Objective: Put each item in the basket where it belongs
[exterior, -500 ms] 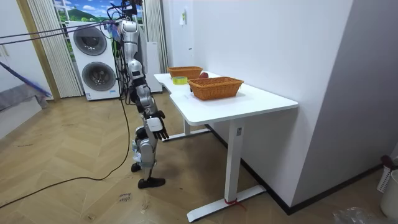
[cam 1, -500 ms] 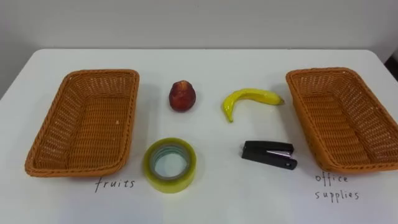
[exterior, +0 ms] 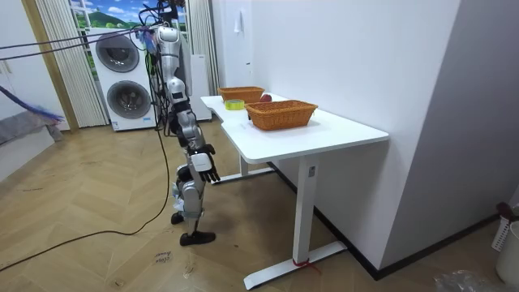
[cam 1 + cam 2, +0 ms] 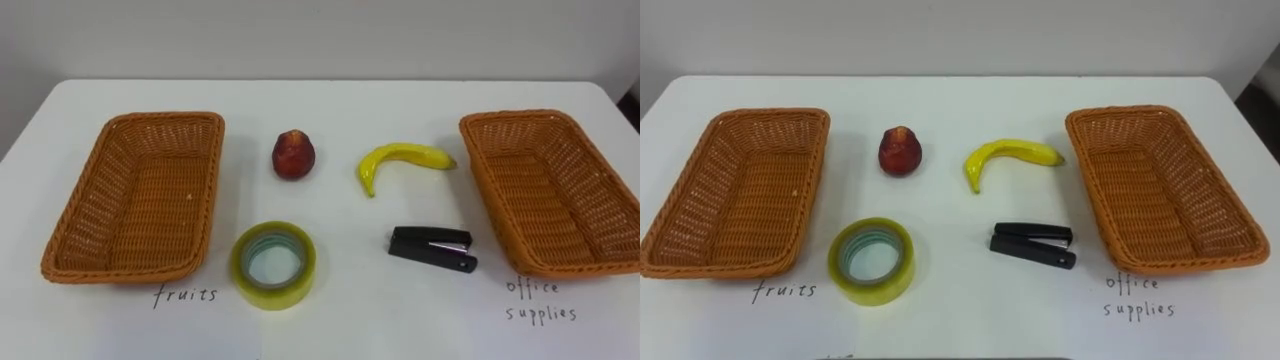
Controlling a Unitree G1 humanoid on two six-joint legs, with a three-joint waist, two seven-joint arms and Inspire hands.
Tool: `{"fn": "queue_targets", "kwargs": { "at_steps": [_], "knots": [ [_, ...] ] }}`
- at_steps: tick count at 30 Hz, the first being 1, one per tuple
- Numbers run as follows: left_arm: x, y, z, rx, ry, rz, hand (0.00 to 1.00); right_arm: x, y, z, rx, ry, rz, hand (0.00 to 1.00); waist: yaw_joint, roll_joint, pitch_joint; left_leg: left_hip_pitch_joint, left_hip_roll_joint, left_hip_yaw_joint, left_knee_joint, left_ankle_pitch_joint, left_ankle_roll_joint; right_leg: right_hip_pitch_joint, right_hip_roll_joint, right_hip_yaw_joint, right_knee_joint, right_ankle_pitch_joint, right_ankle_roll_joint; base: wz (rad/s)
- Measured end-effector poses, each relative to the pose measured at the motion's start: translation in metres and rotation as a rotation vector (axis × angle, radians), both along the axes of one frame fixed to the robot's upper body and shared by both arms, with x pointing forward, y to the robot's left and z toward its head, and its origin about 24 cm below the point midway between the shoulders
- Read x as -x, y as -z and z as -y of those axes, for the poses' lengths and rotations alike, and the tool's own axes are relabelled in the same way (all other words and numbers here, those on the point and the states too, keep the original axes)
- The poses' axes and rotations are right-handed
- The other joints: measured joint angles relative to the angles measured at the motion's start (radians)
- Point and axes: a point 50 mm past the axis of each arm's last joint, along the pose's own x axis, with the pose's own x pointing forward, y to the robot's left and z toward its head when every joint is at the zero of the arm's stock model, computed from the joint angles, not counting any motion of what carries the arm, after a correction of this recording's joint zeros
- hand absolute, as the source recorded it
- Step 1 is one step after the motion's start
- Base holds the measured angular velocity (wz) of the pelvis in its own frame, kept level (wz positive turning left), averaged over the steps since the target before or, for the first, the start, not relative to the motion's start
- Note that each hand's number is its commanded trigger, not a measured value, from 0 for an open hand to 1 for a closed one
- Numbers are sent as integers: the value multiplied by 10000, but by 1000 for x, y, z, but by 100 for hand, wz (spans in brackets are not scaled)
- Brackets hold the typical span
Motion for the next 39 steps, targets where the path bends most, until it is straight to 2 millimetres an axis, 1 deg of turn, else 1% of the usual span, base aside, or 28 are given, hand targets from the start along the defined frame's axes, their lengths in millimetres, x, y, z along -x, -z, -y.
{"fn": "queue_targets", "kwargs": {
  "at_steps": [8,10,12,16,17,20,23,25,26,27,28,29,30,32,33,36,37,38,39],
  "knots": [
    [1,0,-2,-188,-115,-47,0,7,1,0,238,534,-235,0,-16,-72,-12,58,-2,-3,0,0,0,70,-1,1,-18,-7,7,0],
    [1,-1,-3,-244,-119,-41,0,7,0,1,355,594,-282,0,-47,-90,-21,47,-3,-21,0,-2,1,72,-4,-12,-18,-20,13,3],
    [1,-1,-4,-286,-121,-33,0,9,0,4,497,1079,-339,0,-133,-107,-30,38,-3,-58,1,-22,15,96,-8,-70,-14,-28,19,8],
    [13,-2,-10,-575,-661,-239,0,27,-1,15,947,2910,-721,0,-338,-160,-55,70,-13,-75,6,-26,19,148,-18,-92,-5,-35,26,3],
    [17,-2,-12,-634,-837,-290,0,35,-2,18,1087,3478,-876,0,-371,-176,-47,119,-12,-28,2,-27,18,177,-12,-44,-4,-36,25,-8],
    [22,-3,-16,-919,-1026,-421,0,49,-4,24,1501,4767,-1223,0,-465,-213,-40,202,-12,-7,-6,-61,11,236,-6,32,19,-75,30,-2],
    [26,-4,-20,-1249,-831,-606,0,53,-6,32,2046,5705,-1459,0,-618,-257,-24,257,-14,41,-10,-76,24,229,26,259,82,-81,22,-4],
    [25,-5,-24,-1389,-675,-595,0,50,-8,38,2447,6179,-1425,0,-662,-299,-15,259,-19,47,-13,-99,37,138,12,253,206,-133,24,-4],
    [24,-6,-27,-1495,-601,-571,0,43,-11,45,2778,6506,-1210,0,-674,-316,-15,258,-19,76,-12,-102,39,94,13,252,222,-137,27,-4],
    [26,-7,-30,-1593,-557,-609,0,35,-15,52,3131,6780,-918,0,-793,-341,-21,248,-20,78,-20,-106,44,97,8,244,210,-139,31,0],
    [29,-7,-32,-1633,-591,-692,0,31,-17,56,3297,6927,-772,0,-813,-346,-24,247,-21,75,-27,-108,46,100,7,258,213,-140,31,0],
    [31,-8,-34,-1697,-619,-715,0,21,-22,64,3675,7189,-439,0,-846,-352,-27,246,-27,77,-30,-109,48,81,9,273,222,-140,32,0],
    [31,-8,-36,-1729,-621,-702,0,16,-25,68,3866,7257,-253,0,-872,-353,-28,241,-28,79,-13,-109,48,63,9,268,232,-139,32,0],
    [31,-9,-38,-1803,-654,-668,0,-5,-40,83,4753,7468,546,0,-920,-357,-35,168,-37,95,2,-107,50,-86,-6,263,354,-142,30,-2],
    [30,-9,-38,-1811,-652,-650,0,-10,-45,87,5057,7448,780,0,-928,-358,-37,141,-38,95,1,-106,50,-94,-9,253,352,-145,32,0],
    [26,-11,-37,-1876,-481,-374,0,-41,-81,105,6855,7490,2321,0,-861,-363,-44,112,-38,128,-20,-105,50,-114,-5,274,349,-156,34,-3],
    [26,-11,-37,-1931,-360,-404,0,-47,-88,107,7121,7508,2645,0,-851,-344,-36,102,-36,148,-20,-105,50,-146,-1,297,346,-156,34,-9],
    [24,-11,-38,-2061,-274,-404,0,-58,-100,110,7822,7286,3120,0,-870,-365,-49,65,-36,173,-20,-106,50,-232,2,322,347,-156,33,-5],
    [19,-12,-38,-2148,-211,-297,0,-59,-104,110,8721,6718,2941,0,-839,-402,-69,11,-38,177,-18,-106,50,-236,1,342,362,-156,34,-4]
  ]
}}
